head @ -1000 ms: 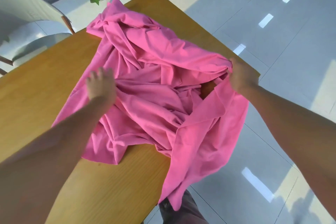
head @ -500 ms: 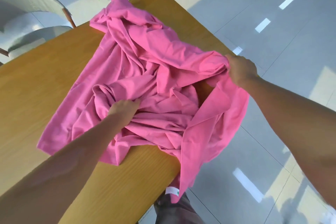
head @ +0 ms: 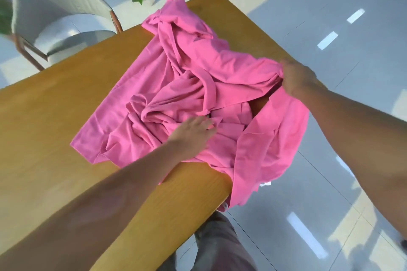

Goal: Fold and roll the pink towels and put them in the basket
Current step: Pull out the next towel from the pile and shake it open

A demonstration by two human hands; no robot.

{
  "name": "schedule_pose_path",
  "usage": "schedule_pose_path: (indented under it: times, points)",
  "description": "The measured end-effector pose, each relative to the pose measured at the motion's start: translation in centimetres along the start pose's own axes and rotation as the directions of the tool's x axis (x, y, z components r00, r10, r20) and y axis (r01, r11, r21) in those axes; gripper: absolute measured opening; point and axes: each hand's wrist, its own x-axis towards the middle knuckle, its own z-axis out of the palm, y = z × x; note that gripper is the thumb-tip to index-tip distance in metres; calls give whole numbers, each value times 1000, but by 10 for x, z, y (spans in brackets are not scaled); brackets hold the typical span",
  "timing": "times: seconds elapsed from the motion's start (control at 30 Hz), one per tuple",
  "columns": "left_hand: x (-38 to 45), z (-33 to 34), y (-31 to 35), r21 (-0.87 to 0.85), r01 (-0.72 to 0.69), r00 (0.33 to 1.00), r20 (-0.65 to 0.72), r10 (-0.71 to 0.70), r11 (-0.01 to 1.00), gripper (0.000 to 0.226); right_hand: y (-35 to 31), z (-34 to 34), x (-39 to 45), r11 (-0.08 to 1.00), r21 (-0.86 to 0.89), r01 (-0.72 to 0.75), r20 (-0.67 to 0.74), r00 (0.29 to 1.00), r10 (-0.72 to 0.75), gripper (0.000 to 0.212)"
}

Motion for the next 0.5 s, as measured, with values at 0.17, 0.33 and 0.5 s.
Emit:
schedule_pose_path:
  times: [0.17, 0.33, 0.5]
  points:
    - [5, 18, 44, 147, -116, 977, 194, 86, 982, 49, 6, 1, -14, 1000, 7, 9, 4, 1000, -9, 40]
    - [-24, 15, 3, 25, -45, 883, 469, 28, 999, 28, 7, 0, -18, 1000, -3, 25, 31, 999, -25, 40]
    - [-59, -4, -62, 286, 174, 857, 427, -288, 942, 22, 3, -1, -21, 1000, -4, -3, 58, 998, 3, 34]
